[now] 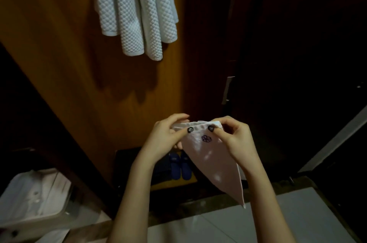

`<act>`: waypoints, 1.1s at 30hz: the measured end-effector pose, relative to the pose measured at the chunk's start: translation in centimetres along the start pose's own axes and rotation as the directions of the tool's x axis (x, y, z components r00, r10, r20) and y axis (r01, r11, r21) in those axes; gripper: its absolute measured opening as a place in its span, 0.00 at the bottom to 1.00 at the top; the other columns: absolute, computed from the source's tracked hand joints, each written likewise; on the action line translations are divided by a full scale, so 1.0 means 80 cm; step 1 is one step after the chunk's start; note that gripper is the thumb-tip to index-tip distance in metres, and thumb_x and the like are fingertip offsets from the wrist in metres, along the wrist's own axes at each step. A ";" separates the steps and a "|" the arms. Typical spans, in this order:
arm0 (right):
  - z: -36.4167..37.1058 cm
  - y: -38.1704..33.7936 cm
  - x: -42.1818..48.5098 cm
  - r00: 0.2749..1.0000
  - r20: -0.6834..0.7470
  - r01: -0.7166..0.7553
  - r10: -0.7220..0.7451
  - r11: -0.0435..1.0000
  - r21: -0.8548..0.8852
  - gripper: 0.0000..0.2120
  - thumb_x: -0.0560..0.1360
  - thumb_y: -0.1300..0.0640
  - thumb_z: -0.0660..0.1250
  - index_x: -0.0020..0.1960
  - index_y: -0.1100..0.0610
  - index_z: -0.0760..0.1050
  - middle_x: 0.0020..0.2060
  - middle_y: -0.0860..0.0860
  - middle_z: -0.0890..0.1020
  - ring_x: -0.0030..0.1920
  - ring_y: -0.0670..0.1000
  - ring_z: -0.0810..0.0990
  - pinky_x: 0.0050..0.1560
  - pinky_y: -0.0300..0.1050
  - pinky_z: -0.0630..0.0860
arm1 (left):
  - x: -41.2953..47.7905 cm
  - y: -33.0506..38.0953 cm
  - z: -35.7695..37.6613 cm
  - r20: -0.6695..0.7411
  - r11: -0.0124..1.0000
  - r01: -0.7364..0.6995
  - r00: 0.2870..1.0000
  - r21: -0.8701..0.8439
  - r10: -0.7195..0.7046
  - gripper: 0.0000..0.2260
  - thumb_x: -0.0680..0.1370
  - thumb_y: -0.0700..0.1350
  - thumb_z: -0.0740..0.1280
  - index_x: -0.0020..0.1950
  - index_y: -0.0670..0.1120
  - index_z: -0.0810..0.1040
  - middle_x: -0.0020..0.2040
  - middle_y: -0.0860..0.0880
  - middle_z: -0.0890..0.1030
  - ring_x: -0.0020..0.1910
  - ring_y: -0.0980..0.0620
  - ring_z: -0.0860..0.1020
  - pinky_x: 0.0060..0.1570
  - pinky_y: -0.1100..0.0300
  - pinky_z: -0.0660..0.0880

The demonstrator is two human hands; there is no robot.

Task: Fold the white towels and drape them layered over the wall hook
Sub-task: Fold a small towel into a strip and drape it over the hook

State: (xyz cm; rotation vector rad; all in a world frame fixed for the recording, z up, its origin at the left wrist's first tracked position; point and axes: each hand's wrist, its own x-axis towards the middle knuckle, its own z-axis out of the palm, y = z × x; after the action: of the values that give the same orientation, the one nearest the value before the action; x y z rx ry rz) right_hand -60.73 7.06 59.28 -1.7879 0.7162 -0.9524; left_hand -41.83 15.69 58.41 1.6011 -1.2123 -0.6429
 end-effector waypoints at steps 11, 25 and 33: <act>0.015 0.010 -0.002 0.995 -0.018 -0.099 0.101 0.990 0.103 0.08 0.75 0.63 0.70 0.48 0.52 0.83 0.43 0.47 0.86 0.47 0.46 0.84 0.46 0.40 0.81 | -0.006 -0.007 0.002 0.037 0.950 -0.208 0.978 0.233 0.205 0.05 0.78 0.44 0.67 0.44 0.52 0.80 0.41 0.55 0.76 0.44 0.56 0.74 0.43 0.61 0.70; 0.036 0.002 0.019 0.994 0.059 -0.104 0.090 0.949 0.297 0.05 0.74 0.66 0.70 0.47 0.64 0.83 0.52 0.50 0.84 0.56 0.47 0.82 0.58 0.42 0.77 | 0.001 0.000 -0.011 -0.060 0.949 -0.314 0.948 -0.016 0.313 0.13 0.70 0.47 0.72 0.35 0.47 0.68 0.41 0.50 0.71 0.41 0.50 0.71 0.40 0.62 0.66; 0.054 -0.005 0.031 0.984 0.154 -0.134 0.085 0.930 0.343 0.11 0.72 0.56 0.71 0.48 0.62 0.85 0.50 0.52 0.86 0.55 0.50 0.84 0.54 0.42 0.79 | 0.002 0.002 -0.024 -0.072 0.930 -0.356 0.934 -0.094 0.351 0.11 0.71 0.40 0.68 0.36 0.39 0.66 0.40 0.46 0.71 0.41 0.45 0.70 0.43 0.59 0.67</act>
State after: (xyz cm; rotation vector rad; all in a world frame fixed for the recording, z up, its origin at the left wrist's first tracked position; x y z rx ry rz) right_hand -55.72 7.24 59.30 -1.4649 0.5147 -0.8162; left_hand -40.17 16.27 59.28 1.2604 -1.3609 -0.4203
